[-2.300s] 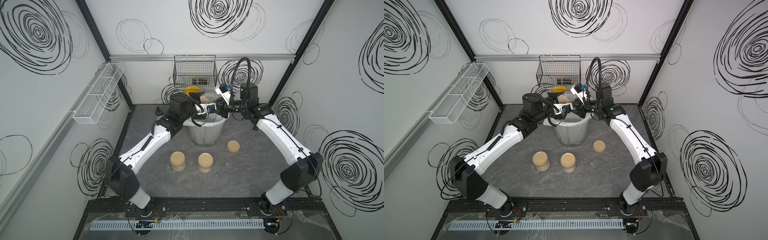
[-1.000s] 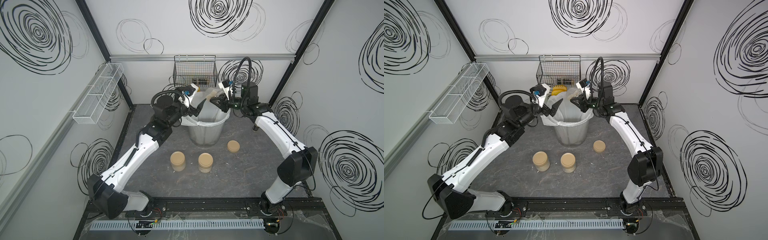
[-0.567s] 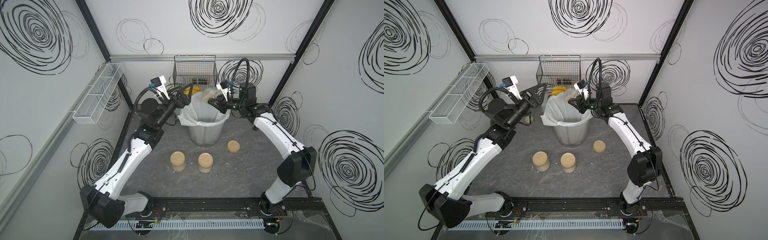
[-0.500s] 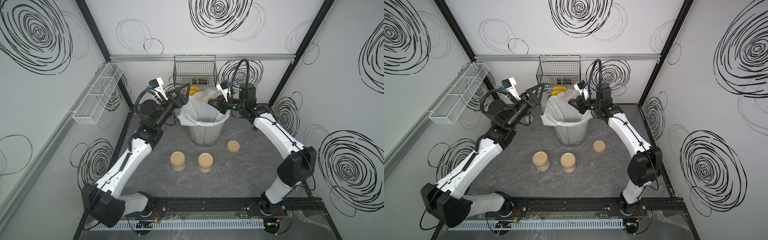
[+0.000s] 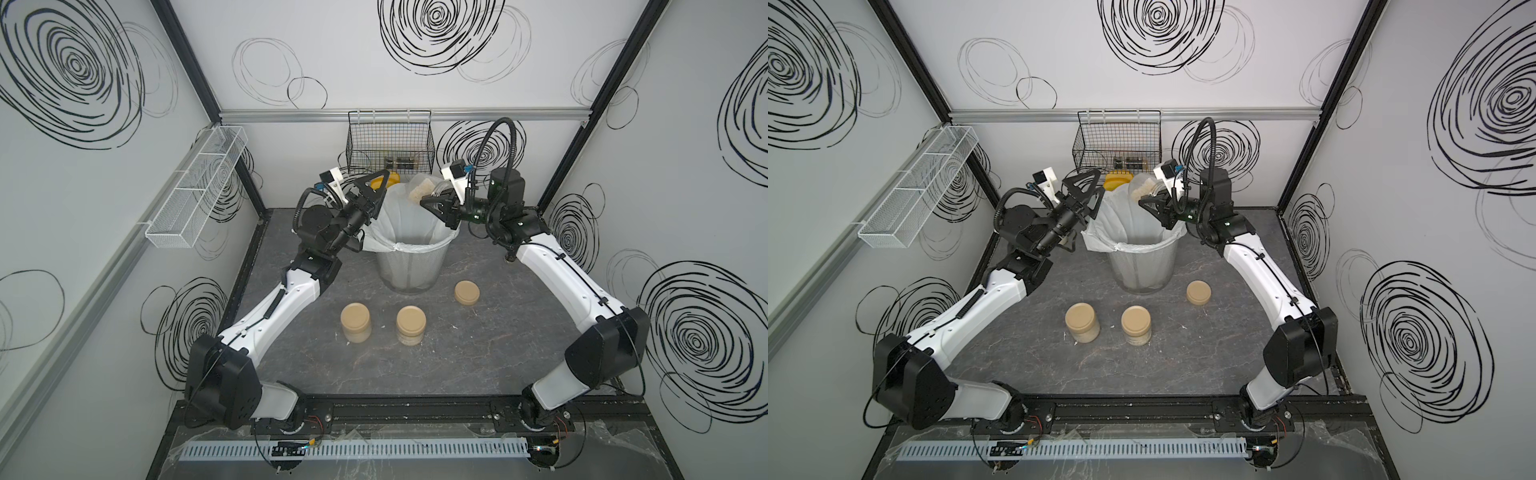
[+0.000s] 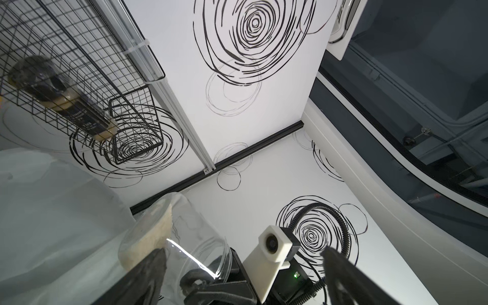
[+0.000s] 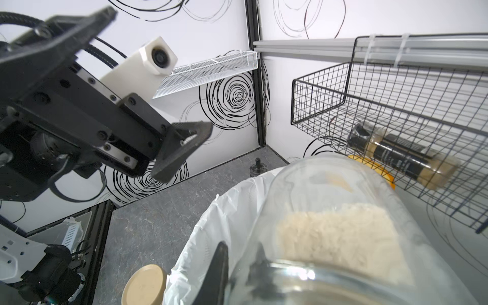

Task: Empty moldy rice from jars
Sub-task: Pour the moldy rice from the jar into the trash bin.

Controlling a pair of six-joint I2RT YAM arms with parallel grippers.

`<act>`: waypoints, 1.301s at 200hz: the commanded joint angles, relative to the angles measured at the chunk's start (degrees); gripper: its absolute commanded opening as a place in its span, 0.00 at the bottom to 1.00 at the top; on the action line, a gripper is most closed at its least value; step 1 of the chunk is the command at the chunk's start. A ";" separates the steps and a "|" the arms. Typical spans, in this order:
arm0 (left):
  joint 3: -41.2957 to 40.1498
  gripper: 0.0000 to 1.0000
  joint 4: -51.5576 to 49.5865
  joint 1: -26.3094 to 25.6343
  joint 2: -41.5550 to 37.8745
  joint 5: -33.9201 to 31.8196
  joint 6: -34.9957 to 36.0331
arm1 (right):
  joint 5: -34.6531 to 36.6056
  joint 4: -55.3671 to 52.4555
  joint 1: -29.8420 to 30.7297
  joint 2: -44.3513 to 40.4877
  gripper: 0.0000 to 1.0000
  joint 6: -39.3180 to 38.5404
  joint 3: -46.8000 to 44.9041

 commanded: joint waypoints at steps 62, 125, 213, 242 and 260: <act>-0.02 0.97 5.77 -6.45 5.42 0.96 -5.49 | -2.17 10.24 -0.31 -4.64 0.00 1.95 -0.72; 1.74 0.96 10.14 -7.81 11.27 0.96 -11.06 | -3.49 10.39 -0.08 -5.34 0.00 2.03 -1.68; 5.56 0.96 17.65 -8.13 17.02 1.08 -18.40 | -7.31 11.04 0.25 -5.85 0.00 2.11 -3.76; 6.43 0.96 18.99 -8.40 18.01 0.48 -19.97 | -9.06 11.44 0.58 -5.74 0.00 2.38 -3.88; 7.10 0.96 19.77 -8.57 18.67 0.27 -20.84 | -10.28 11.44 0.86 -5.90 0.00 2.33 -4.05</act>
